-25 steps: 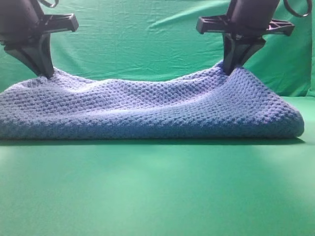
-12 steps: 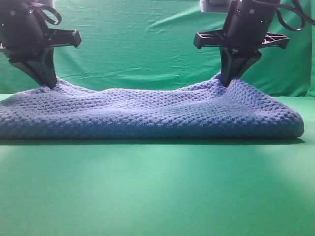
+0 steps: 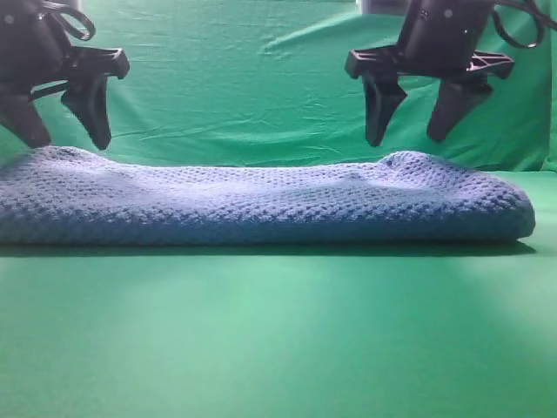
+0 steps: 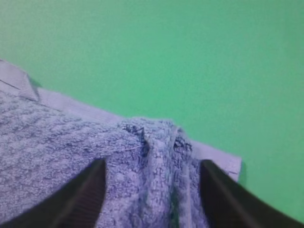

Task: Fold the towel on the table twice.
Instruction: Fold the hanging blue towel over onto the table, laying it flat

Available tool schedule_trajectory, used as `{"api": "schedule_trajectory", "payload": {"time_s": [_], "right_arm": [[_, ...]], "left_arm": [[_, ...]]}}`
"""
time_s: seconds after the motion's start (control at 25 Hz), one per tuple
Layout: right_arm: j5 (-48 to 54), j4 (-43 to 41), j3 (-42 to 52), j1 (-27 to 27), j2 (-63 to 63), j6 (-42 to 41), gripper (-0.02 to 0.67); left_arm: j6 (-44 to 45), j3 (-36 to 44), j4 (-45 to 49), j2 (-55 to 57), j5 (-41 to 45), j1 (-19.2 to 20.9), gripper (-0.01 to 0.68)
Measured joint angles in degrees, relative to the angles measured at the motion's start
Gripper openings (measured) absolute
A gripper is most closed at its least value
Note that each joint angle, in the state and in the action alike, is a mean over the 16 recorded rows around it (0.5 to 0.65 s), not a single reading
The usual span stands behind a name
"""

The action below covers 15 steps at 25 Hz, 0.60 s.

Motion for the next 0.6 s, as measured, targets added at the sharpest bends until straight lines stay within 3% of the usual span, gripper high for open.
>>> {"api": "schedule_trajectory", "payload": {"time_s": [0.16,0.28,0.4,0.6], "right_arm": [[2.6,0.0,-0.7,0.0,-3.5,0.0,0.475],[5.7,0.0,-1.3,-0.1,-7.4,0.0,0.474],[9.4,0.1,-1.9,-0.1,-12.2,0.0,0.399],[16.3,0.6,-3.0,-0.1,-21.2,0.0,0.202]], "left_arm": [[0.0,-0.6,0.0,-3.2,3.0,0.1,0.449],[0.0,-1.5,-0.2,-7.1,6.1,0.2,0.455],[0.2,-2.4,-0.5,-12.1,9.7,0.2,0.388],[2.7,-3.9,-2.5,-22.1,15.9,0.2,0.193]]}}
